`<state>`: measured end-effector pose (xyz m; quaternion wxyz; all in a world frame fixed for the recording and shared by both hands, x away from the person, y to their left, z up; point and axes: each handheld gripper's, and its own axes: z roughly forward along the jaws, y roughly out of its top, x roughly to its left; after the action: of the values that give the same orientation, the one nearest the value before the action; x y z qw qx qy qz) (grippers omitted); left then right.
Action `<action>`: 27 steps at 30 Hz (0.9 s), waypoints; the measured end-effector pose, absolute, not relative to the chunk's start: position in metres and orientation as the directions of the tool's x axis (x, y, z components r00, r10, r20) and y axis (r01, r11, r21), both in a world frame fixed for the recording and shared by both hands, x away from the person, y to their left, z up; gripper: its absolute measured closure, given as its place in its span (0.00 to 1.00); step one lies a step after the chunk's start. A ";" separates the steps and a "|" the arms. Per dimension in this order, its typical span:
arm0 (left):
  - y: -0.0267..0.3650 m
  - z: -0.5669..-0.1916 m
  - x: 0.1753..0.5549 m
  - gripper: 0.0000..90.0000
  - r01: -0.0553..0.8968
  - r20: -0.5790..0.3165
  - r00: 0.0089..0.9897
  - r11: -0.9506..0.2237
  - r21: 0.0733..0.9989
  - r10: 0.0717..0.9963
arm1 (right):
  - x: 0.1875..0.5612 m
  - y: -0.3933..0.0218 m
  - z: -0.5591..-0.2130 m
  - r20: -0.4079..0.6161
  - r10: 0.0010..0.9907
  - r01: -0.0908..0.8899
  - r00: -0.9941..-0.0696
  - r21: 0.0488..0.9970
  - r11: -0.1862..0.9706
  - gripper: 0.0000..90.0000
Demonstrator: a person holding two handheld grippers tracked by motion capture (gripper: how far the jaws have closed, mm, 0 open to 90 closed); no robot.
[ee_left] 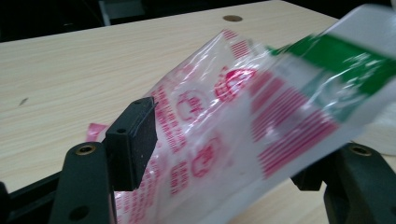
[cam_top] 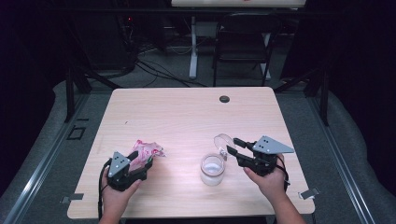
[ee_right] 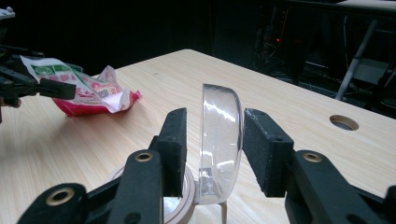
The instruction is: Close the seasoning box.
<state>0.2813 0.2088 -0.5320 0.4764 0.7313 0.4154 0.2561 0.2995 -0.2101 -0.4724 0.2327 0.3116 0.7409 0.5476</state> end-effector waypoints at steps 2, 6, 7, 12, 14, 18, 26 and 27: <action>0.204 -0.532 0.279 0.39 0.364 -0.021 0.541 -0.211 0.907 0.841 | 0.298 -0.209 -0.472 -0.010 0.713 0.200 -0.701 0.957 0.210 0.69; 0.196 -0.531 0.277 0.38 0.366 -0.031 0.564 -0.216 0.905 0.825 | 0.295 -0.206 -0.471 -0.032 0.707 0.183 -0.707 0.957 0.226 0.73; 0.194 -0.531 0.277 0.38 0.366 -0.029 0.568 -0.221 0.904 0.823 | 0.295 -0.205 -0.471 -0.036 0.703 0.179 -0.710 0.957 0.230 0.73; 0.184 -0.532 0.277 0.40 0.366 -0.014 0.598 -0.258 0.894 0.801 | 0.291 -0.198 -0.472 -0.077 0.689 0.159 -0.721 0.949 0.272 0.72; 0.181 -0.532 0.277 0.40 0.369 -0.015 0.602 -0.261 0.892 0.798 | 0.289 -0.195 -0.474 -0.100 0.683 0.148 -0.724 0.944 0.295 0.72; 0.177 -0.533 0.276 0.40 0.361 -0.004 0.610 -0.273 0.892 0.792 | 0.286 -0.190 -0.475 -0.128 0.675 0.132 -0.726 0.939 0.319 0.71; 0.174 -0.535 0.276 0.42 0.366 0.000 0.621 -0.289 0.885 0.784 | 0.285 -0.188 -0.476 -0.135 0.668 0.128 -0.732 0.936 0.329 0.70; 0.173 -0.535 0.276 0.42 0.365 0.002 0.621 -0.292 0.884 0.783 | 0.284 -0.187 -0.476 -0.136 0.666 0.128 -0.733 0.935 0.331 0.70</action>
<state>0.2761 0.1733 -0.5349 0.4644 0.7714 0.3722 0.2253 0.2844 -0.1873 -0.4759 0.2598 0.2567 0.7733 0.5184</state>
